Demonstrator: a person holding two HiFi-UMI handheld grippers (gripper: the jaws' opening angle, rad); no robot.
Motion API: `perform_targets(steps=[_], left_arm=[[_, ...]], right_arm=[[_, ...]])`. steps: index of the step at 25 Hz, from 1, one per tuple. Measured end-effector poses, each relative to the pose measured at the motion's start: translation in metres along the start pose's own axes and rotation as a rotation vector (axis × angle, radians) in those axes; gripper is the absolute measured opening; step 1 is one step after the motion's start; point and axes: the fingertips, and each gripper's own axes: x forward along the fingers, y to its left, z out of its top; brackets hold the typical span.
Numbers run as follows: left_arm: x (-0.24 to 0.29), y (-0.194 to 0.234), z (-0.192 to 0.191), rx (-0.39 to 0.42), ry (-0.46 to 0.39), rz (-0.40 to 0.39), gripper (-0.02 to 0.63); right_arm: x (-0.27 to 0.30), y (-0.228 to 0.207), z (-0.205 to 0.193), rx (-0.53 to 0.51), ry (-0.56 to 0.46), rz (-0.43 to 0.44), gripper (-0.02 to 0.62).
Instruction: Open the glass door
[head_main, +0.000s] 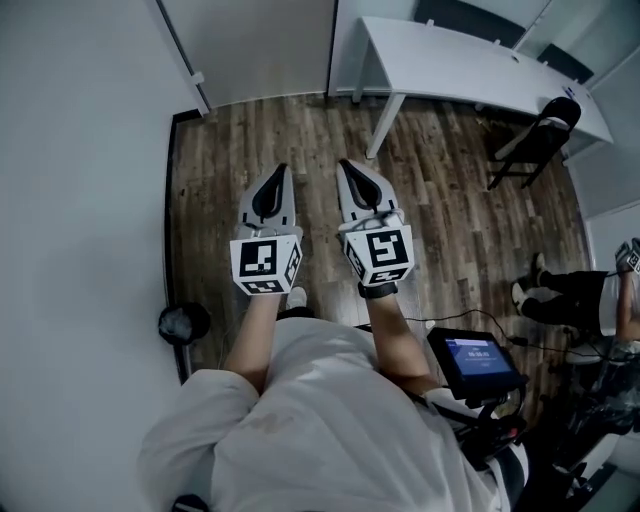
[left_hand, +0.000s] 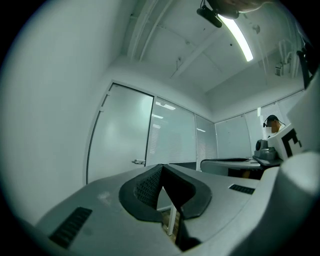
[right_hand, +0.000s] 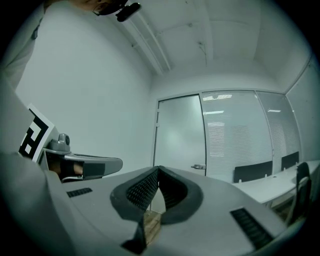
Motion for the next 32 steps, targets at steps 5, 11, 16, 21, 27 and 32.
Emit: perform_targets(steps=[5, 11, 16, 21, 27, 32], left_arm=[[0.036, 0.072, 0.010, -0.016, -0.012, 0.002, -0.011], [0.074, 0.109, -0.010, -0.038, 0.004, -0.001, -0.011], [0.196, 0.142, -0.025, -0.054, 0.040, 0.023, -0.011], [0.235, 0.143, -0.043, -0.044, 0.034, 0.068, -0.011], [0.235, 0.137, -0.014, 0.015, -0.066, 0.076, -0.011], [0.399, 0.124, 0.002, 0.050, -0.058, 0.053, -0.011]], right_arm=[[0.081, 0.032, 0.012, -0.034, -0.021, 0.035, 0.003], [0.140, 0.023, 0.000, -0.045, 0.001, 0.042, 0.003], [0.241, -0.053, -0.020, -0.019, 0.033, 0.060, 0.003], [0.267, -0.075, -0.035, -0.020, 0.003, 0.123, 0.003], [0.269, -0.073, -0.002, -0.064, -0.108, 0.162, 0.003], [0.359, -0.208, 0.012, -0.042, -0.127, 0.134, 0.003]])
